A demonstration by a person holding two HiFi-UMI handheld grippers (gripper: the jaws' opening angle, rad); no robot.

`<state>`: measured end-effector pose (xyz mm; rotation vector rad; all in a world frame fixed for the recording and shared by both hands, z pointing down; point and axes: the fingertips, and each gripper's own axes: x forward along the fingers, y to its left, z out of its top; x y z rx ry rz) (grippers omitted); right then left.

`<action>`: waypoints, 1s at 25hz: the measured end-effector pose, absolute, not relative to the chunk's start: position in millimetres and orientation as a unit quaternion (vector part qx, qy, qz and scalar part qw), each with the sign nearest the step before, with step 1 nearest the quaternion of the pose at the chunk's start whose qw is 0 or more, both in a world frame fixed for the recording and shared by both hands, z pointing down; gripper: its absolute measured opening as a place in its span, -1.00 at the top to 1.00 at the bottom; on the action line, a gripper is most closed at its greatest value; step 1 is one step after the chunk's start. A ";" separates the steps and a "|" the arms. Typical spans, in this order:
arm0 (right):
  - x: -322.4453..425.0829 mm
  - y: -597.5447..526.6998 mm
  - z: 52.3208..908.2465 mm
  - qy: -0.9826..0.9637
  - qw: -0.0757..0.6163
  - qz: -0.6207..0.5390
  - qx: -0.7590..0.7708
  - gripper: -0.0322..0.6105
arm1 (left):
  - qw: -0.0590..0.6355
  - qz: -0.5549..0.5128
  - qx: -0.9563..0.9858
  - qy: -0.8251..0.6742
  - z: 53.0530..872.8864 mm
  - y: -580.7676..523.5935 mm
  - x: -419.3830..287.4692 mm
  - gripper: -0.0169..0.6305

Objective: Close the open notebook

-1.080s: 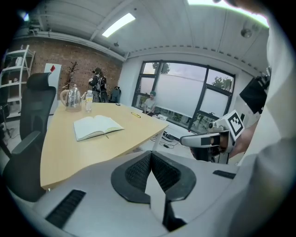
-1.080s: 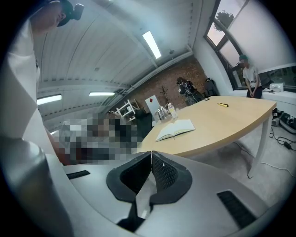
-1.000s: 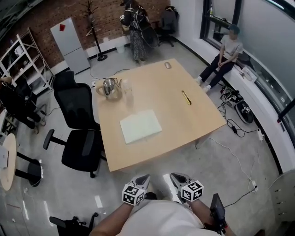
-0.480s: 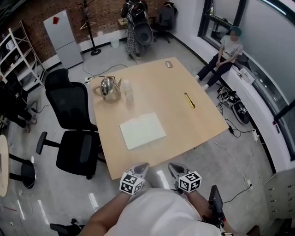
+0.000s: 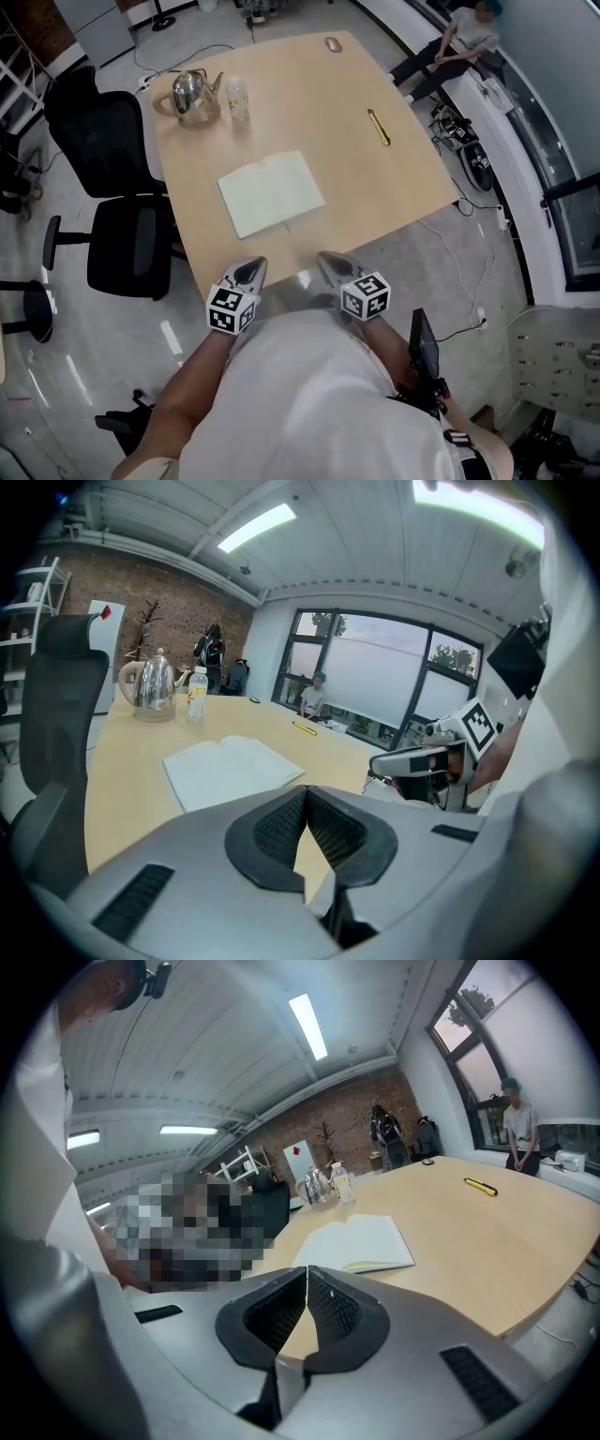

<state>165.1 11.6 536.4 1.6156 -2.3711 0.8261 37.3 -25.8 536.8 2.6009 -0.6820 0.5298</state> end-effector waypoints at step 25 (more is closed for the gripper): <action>51.5 -97.3 597.4 -0.920 0.338 0.076 0.184 0.84 | 0.278 0.108 0.790 -0.536 524.3 -24.2 -49.5 0.92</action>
